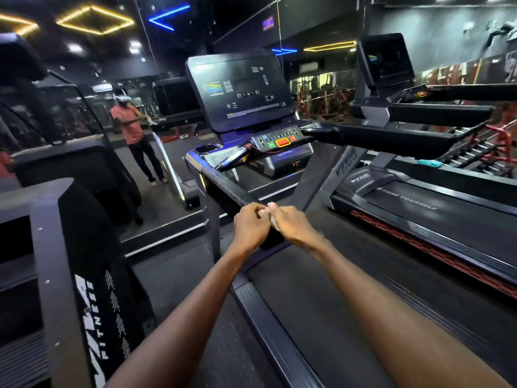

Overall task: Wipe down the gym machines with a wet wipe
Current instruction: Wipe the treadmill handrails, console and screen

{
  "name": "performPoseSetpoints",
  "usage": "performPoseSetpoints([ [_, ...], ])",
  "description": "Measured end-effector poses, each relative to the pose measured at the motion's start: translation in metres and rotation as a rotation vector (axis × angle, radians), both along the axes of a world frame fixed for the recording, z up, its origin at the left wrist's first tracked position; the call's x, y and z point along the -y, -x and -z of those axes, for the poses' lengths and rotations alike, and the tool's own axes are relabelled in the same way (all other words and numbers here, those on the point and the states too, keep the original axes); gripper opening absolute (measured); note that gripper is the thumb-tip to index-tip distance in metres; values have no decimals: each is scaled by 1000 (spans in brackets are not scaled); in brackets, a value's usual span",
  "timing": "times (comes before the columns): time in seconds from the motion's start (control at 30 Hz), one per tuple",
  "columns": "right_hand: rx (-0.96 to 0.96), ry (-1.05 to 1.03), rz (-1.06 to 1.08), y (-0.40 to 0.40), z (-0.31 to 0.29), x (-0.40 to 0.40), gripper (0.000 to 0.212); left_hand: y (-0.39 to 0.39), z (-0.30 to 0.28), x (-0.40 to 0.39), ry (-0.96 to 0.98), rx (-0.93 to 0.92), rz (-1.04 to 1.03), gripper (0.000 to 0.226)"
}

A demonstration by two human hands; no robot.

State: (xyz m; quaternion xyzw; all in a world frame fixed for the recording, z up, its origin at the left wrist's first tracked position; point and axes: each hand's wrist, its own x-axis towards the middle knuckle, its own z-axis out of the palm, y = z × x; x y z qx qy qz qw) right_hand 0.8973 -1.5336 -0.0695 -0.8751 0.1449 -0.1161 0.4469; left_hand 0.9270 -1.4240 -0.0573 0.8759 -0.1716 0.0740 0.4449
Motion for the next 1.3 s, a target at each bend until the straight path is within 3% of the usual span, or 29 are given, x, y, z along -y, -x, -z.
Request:
performPoseSetpoints([
  [0.1, -13, -187, 26, -1, 14, -7, 61, 3, -1, 3, 83, -29, -69, 21],
  [0.23, 19, -431, 15, -3, 15, -4, 74, -8, 10, 13, 54, -69, -148, 15],
  [0.37, 76, -645, -84, -10, 15, 5, 70, -13, 13, 27, 25, -132, -292, 15],
  [0.47, 2, -769, -104, -13, 43, 8, 67, -15, 10, 40, 34, -173, -414, 22],
  [0.53, 13, -778, -134, -13, 53, 11, 57, -20, 10, 48, 58, -188, -466, 24],
  [0.7, 58, -816, -276, -35, 28, 27, 69, -30, 9, 64, 105, -225, -581, 28],
  [0.77, -1, -811, -296, -46, 31, 26, 84, -34, 9, 69, 94, -220, -615, 28],
  [0.9, -48, -888, -343, -66, 93, 22, 139, -45, 12, 68, 19, -188, -644, 29],
  [0.93, -72, -889, -326, -57, 88, 22, 138, -49, 12, 68, 5, -178, -641, 30],
  [1.03, 17, -866, -361, -45, 52, 25, 90, -58, 15, 66, -35, -161, -622, 29],
  [1.07, 35, -852, -372, -52, 46, 27, 83, -59, 15, 65, -44, -158, -608, 29],
  [1.17, 25, -812, -340, -65, 31, 24, 88, -61, 16, 64, -44, -163, -589, 31],
  [1.3, -31, -836, -337, -74, 77, 21, 126, -62, 15, 63, -55, -157, -599, 33],
])
